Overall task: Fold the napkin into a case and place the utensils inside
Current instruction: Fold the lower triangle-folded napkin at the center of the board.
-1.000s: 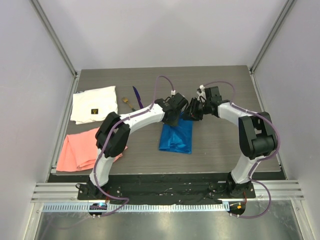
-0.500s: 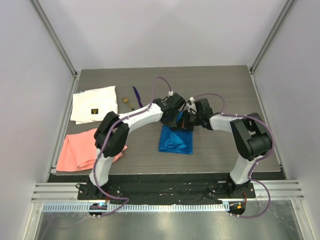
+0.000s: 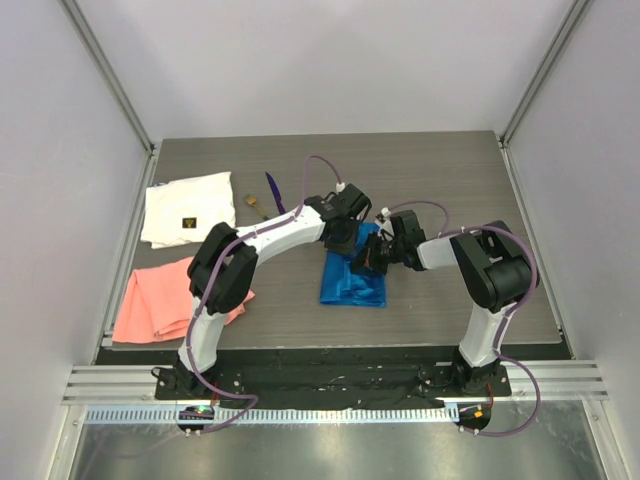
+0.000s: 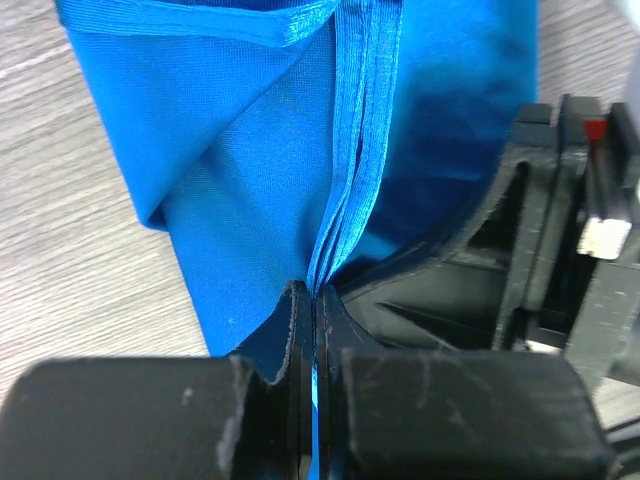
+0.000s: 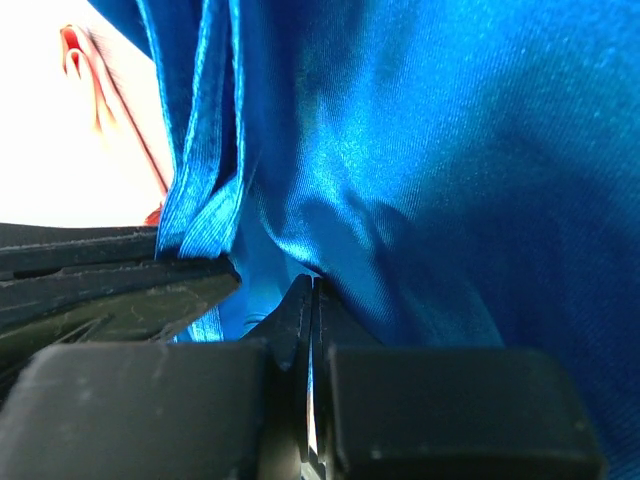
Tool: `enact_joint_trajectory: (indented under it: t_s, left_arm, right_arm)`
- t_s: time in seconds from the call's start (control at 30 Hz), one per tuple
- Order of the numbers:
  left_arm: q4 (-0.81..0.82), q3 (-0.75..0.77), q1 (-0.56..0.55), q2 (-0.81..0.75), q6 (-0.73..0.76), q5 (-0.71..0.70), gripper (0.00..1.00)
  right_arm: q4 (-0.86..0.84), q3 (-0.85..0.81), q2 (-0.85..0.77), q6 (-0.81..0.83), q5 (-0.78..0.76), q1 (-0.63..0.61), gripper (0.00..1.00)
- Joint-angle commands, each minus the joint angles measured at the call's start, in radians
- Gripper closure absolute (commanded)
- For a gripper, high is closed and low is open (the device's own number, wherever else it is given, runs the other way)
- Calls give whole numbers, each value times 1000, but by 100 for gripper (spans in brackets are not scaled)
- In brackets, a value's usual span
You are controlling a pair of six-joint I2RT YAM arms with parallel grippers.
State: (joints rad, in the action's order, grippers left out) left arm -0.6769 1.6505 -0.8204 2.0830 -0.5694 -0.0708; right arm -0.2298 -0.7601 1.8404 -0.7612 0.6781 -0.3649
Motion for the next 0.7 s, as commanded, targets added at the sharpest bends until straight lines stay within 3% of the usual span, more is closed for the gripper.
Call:
enact_joint_trajectory:
  t_s: [0.0,0.27,0.67]
  left_arm:
    - [34,45,3,-22,-59,54,100]
    - [10,83,6,32,-107,0,100]
    - [10,98,6,43,-130,-11,100]
  right_arm:
    - [-19,18,-16,-6,-25,-5,99]
    - [150,-25,-201,26,-45,24,99]
    - [196,-30,-142,117,-94,38,99]
